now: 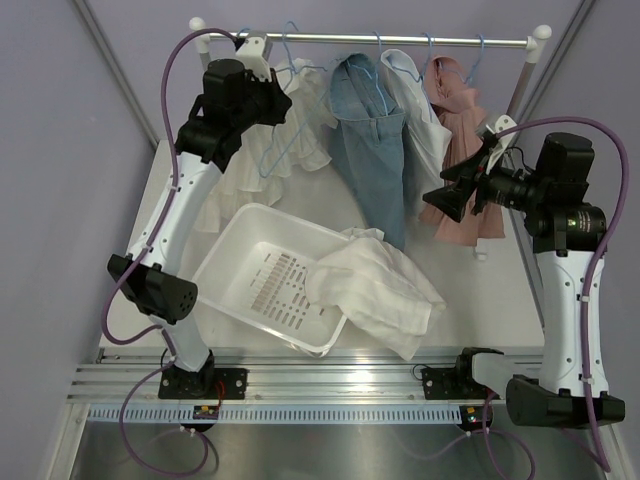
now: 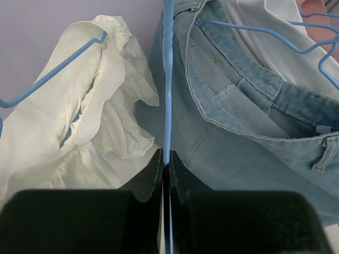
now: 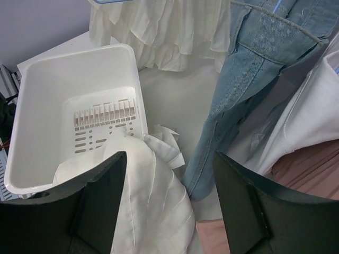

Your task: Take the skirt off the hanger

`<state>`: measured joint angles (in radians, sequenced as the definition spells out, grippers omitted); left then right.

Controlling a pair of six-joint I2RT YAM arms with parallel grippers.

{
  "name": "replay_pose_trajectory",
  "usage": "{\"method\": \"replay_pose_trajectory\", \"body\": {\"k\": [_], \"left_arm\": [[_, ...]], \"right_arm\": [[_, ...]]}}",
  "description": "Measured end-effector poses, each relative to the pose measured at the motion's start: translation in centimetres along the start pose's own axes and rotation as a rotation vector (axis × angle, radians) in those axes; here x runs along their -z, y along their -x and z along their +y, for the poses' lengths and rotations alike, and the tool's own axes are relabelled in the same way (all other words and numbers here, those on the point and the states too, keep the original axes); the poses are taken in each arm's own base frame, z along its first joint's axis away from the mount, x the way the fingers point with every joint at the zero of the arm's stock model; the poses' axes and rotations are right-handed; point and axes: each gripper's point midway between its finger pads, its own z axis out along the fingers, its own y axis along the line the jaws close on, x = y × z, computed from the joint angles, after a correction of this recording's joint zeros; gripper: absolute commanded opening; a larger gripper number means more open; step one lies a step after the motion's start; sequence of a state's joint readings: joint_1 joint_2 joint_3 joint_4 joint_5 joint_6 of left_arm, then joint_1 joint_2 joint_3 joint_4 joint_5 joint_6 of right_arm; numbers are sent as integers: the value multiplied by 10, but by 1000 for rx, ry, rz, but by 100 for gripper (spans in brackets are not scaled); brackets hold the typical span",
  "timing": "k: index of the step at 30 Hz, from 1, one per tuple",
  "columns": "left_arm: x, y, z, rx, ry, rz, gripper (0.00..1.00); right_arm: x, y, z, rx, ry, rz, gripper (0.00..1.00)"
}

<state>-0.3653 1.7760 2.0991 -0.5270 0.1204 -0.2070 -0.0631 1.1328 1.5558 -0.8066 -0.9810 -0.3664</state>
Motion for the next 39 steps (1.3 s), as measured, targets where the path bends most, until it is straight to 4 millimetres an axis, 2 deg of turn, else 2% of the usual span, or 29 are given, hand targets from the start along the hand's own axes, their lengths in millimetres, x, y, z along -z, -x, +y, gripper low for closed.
{"method": "replay_pose_trajectory", "body": {"k": [2, 3, 6, 9, 12, 14, 17, 20, 23, 26, 27, 29, 33, 36, 39], "left_arm": [[0, 0, -3, 4, -9, 0, 18], [0, 1, -4, 3, -13, -4, 36], [2, 0, -8, 12, -27, -5, 64], [11, -4, -9, 24, -30, -2, 80], [32, -7, -11, 29, -32, -2, 86], [50, -3, -14, 24, -36, -20, 90], [87, 5, -20, 8, -47, -64, 94], [125, -3, -24, -5, -58, -81, 96], [153, -25, -26, 1, -75, -63, 99], [167, -65, -31, 54, -115, -2, 99], [169, -84, -32, 83, -133, 33, 99], [172, -124, -39, 152, -183, 112, 99], [168, -187, -58, 271, -278, 270, 99], [165, -216, -79, 292, -353, 357, 99], [162, -233, -108, 241, -440, 411, 99]], "right_arm": [[1, 0, 0, 0, -4, -1, 74], [1, -1, 0, 0, -4, -1, 74], [1, -1, 0, 4, -4, -1, 74], [1, -3, 1, 20, 7, 1, 75], [1, -9, 7, 34, 47, 9, 75], [0, -15, 13, 35, 84, 15, 75], [0, -27, 22, 30, 142, 27, 75], [-1, -39, 28, 17, 181, 42, 75], [-3, -51, 30, 2, 198, 60, 75], [-4, -65, 32, -30, 211, 85, 75], [-5, -70, 32, -43, 215, 93, 75], [-6, -80, 33, -68, 223, 108, 75], [-8, -97, 35, -114, 239, 137, 75], [-9, -111, 37, -143, 252, 159, 75], [-9, -122, 40, -167, 262, 179, 75]]}}
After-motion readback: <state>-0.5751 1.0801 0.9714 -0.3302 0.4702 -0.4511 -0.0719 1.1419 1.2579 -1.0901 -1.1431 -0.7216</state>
